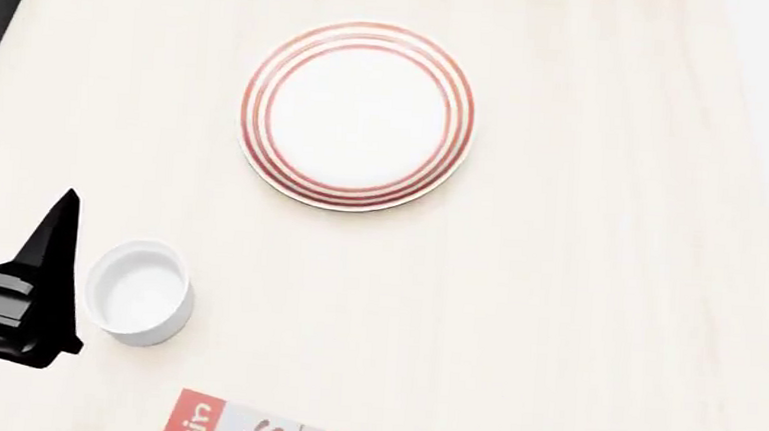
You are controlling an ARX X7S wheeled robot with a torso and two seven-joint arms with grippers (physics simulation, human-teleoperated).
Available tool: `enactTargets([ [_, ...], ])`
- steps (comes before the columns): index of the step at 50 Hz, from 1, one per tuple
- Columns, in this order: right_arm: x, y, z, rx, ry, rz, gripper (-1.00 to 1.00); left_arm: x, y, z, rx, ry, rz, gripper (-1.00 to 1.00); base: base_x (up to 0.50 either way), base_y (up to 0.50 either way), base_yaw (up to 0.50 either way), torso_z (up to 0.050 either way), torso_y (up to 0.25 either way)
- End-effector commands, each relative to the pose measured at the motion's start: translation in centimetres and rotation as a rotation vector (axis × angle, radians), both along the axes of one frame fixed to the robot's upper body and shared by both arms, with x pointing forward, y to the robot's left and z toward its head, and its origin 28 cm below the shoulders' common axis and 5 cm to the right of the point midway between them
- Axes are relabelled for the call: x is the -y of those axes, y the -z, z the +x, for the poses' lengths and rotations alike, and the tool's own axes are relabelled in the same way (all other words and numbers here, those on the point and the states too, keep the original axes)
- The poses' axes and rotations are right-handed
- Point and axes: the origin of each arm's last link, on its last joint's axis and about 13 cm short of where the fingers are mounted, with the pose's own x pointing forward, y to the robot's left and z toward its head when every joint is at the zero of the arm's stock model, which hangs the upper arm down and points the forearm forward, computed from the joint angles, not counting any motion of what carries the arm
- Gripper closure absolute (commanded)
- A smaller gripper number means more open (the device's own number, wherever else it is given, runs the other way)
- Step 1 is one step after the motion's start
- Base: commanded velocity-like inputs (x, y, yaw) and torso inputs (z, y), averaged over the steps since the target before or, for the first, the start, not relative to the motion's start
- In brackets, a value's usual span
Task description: Pick the akita bowl on the cookies box and place it on the plate.
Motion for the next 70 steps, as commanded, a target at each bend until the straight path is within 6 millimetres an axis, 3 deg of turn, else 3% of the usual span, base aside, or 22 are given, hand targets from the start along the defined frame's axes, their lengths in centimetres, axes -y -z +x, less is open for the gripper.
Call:
enactTargets([
  [1, -0.3, 0.6, 0.4, -0.026, -0.015, -0.059, -1.00, 0.0, 0.0, 0.0, 0.000, 0.000, 0.000, -1.00, 0.00, 0.00, 0.00, 0.000, 0.000],
  [29, -0.4, 1.5, 2.0, 0.014, 0.012, -0.139, -1.00, -0.1, 0.2, 0.0, -0.004, -0.002, -0.004, -1.00, 0.00, 0.00, 0.00, 0.000, 0.000],
  [67, -0.7, 2.8, 2.3, -0.012, -0.049, -0.187, -1.00, -0.2, 0.3, 0.0, -0.010, -0.005, -0.007, -1.00, 0.00, 0.00, 0.00, 0.000, 0.000],
  [68, -0.7, 2.9, 2.3, -0.010, -0.049, -0.187, 1.00, -0.2, 0.3, 0.0, -0.010, -0.005, -0.007, -1.00, 0.00, 0.00, 0.00, 0.000, 0.000],
  [70, -0.7, 2.9, 2.5, -0.008, -0.047, -0.183, 1.00, -0.2, 0.3, 0.0, -0.009, -0.005, -0.007, -1.00, 0.00, 0.00, 0.00, 0.000, 0.000],
])
